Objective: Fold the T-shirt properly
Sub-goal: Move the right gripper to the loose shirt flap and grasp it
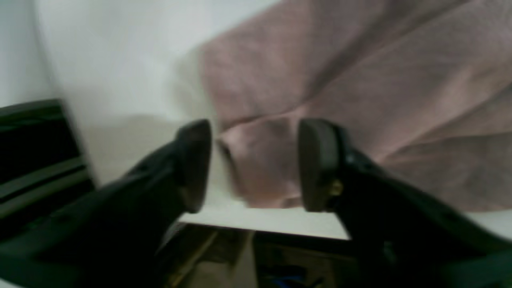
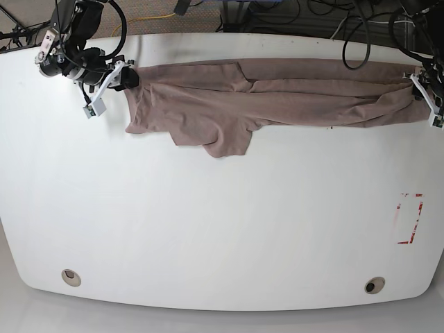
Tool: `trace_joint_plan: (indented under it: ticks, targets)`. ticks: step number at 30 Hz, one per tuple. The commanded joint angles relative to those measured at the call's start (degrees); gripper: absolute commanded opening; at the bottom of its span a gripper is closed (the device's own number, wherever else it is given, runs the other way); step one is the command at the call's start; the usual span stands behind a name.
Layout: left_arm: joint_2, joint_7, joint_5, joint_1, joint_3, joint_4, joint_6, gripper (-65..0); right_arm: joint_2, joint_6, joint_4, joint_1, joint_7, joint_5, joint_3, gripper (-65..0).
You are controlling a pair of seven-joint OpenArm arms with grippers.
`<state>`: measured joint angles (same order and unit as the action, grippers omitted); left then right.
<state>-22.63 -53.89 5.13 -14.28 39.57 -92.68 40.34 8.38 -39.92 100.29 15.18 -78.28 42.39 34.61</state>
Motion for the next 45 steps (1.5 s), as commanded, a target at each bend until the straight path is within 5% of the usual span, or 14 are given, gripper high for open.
trace_joint_plan:
  ticks: [1, 5, 12, 23, 35, 45]
  targets:
    - [-2.38, 1.01, 0.54, 1.05, -0.06, 0.24, -0.34, -29.2, 0.72, -0.08, 3.05, -0.45, -0.53, 0.91, 3.50, -35.4]
    - [-5.19, 1.01, 0.54, 4.04, -2.78, 2.18, -0.34, -29.2, 0.80, -0.08, 4.19, -1.69, -1.72, 4.16, 6.40, -29.3]
    - [-5.89, 0.83, 5.20, 5.10, 1.26, 0.16, -0.34, -29.2, 2.21, -0.08, 4.19, -4.76, -1.72, 11.37, 6.84, -28.9]
    - [-3.78, -1.36, 6.70, 1.76, -1.02, -1.34, -0.34, -29.2, 2.21, -0.08, 4.11, -9.60, -1.72, 11.28, -4.41, -28.9]
    - [-5.72, 7.51, 6.70, 0.79, -2.34, 11.32, -0.34, -29.4, 2.21, -0.08, -10.31, -18.30, 0.79, 7.23, -13.03, -28.9]
    - [-7.13, 8.13, 6.79, 0.79, -2.34, 12.82, -0.34, -35.7, 0.89, -0.08, -21.21, -24.72, 1.40, 6.97, -16.46, -29.2]
